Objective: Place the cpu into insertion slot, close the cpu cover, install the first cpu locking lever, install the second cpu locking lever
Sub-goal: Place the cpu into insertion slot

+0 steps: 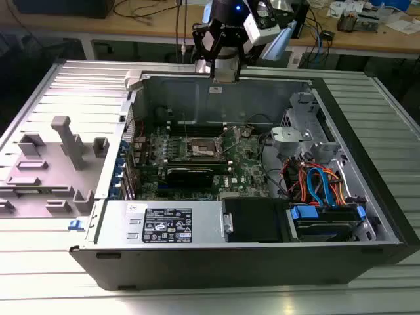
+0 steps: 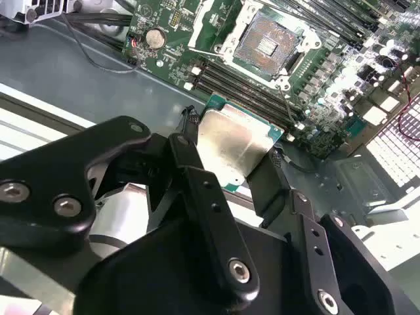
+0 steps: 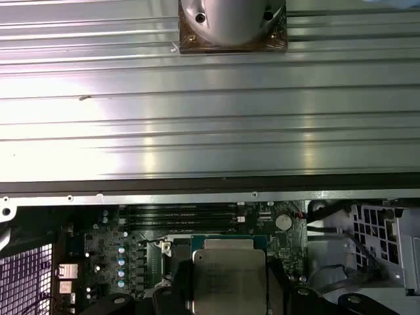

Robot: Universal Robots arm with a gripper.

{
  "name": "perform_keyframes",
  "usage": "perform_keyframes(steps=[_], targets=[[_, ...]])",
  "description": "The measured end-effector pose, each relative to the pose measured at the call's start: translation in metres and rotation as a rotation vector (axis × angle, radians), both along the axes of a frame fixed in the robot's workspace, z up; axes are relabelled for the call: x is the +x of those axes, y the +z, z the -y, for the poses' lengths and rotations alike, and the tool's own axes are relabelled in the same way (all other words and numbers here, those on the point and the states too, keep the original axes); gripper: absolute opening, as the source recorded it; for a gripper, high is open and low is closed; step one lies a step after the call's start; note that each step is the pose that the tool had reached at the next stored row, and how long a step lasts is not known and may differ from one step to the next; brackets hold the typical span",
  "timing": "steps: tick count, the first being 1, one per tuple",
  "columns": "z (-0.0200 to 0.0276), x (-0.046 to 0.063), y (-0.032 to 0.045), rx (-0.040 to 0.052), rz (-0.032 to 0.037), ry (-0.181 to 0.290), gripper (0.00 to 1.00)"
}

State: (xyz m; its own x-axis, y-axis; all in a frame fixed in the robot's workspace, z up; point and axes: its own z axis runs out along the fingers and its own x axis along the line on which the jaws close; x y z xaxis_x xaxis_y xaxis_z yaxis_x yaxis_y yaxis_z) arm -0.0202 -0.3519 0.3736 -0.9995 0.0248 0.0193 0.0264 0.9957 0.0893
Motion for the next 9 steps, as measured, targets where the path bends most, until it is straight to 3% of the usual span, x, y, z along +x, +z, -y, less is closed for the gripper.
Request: perform_keyframes(steps=[9], targets=[[0.0000,0.0000,0.0000,0.0000,0.0000,0.000,0.55]])
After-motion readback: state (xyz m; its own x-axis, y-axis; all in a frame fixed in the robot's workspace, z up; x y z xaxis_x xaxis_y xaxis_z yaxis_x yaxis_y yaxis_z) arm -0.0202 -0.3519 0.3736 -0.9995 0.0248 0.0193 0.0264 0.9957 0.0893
